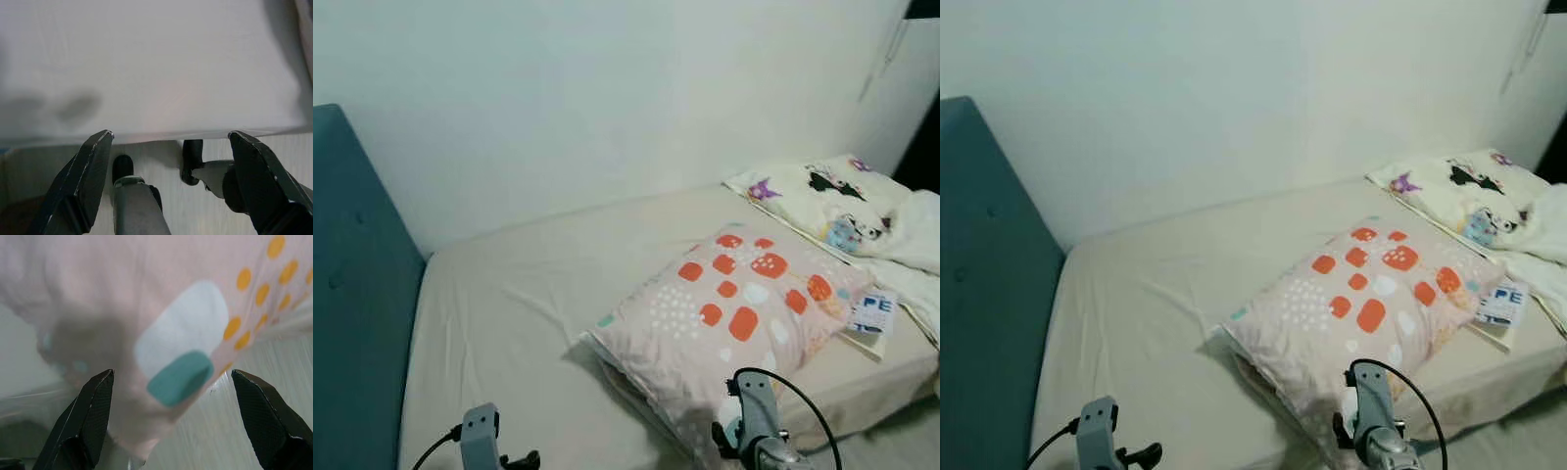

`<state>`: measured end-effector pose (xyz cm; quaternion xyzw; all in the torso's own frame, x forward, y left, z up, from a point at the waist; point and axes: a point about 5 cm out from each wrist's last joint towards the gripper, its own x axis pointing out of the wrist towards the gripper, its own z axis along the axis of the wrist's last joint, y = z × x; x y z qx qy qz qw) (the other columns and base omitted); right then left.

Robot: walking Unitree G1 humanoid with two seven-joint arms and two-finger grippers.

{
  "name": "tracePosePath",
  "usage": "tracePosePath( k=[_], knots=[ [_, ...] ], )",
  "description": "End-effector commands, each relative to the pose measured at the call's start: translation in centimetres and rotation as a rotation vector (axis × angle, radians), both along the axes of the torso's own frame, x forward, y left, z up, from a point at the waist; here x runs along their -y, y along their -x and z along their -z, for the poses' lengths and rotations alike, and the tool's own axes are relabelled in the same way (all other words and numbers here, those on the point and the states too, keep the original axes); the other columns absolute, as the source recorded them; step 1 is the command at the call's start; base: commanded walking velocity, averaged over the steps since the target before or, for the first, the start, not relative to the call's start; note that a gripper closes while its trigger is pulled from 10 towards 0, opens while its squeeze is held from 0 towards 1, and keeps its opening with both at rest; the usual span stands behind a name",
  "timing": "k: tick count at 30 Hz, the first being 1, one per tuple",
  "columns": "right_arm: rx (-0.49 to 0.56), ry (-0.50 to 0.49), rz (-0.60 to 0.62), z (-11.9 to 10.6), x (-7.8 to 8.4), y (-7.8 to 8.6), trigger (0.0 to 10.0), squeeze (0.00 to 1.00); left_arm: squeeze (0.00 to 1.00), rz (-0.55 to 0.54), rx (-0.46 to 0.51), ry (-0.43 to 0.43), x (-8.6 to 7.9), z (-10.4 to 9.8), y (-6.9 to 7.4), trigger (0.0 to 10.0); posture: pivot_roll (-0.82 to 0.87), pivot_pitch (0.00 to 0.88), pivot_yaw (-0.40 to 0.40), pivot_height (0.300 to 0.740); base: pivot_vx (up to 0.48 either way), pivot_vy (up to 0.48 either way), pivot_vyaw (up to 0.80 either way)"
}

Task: Clean up the room

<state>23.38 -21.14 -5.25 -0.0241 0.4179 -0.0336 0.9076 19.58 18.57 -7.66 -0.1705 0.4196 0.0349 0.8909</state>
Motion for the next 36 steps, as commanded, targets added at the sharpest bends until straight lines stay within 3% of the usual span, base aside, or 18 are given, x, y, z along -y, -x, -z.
tracePosePath(
  k=[1, 5, 15, 19, 24, 36],
  knots=[
    [0.009, -0.001, 0.001, -0.1, 0.0, -0.2, 10.0, 0.00, 0.00, -0.004, -0.020, -0.014, 0.0, 0.2, 0.2, 10.0, -0.12, 0.000, 0.035, 0.720, 0.000, 0.000, 0.00],
    [0.012, -0.003, 0.005, -0.2, 0.0, -0.2, 10.0, 0.00, 0.00, -0.016, -0.011, -0.012, 0.0, 0.0, -0.2, 10.0, -0.13, 0.000, 0.036, 0.720, 0.000, 0.000, 0.00],
    [0.023, -0.006, 0.008, -0.3, 0.0, -0.4, 10.0, 0.00, 0.00, -0.079, 0.085, 0.103, 0.6, -1.4, -2.5, 10.0, -0.12, 0.000, 0.036, 0.720, 0.000, 0.000, 0.00],
    [0.030, -0.005, 0.000, -0.5, -0.1, -0.8, 10.0, 0.00, 0.00, -0.037, 0.117, 0.108, 1.1, -2.0, -3.5, 10.0, -0.11, 0.000, 0.032, 0.720, 0.000, -0.360, 0.00],
    [0.036, -0.007, -0.001, -0.7, -0.1, -1.0, 10.0, 0.00, 0.00, -0.045, 0.116, 0.117, 1.3, -2.0, -3.5, 10.0, -0.12, 0.000, 0.034, 0.720, 0.000, -0.480, 0.00],
    [0.034, -0.006, 0.001, -0.6, 0.0, -0.9, 10.0, 0.00, 0.00, -0.102, 0.108, 0.163, 1.7, -1.9, -3.5, 10.0, -0.12, 0.000, 0.028, 0.720, 0.000, 0.000, 0.00]
  ],
)
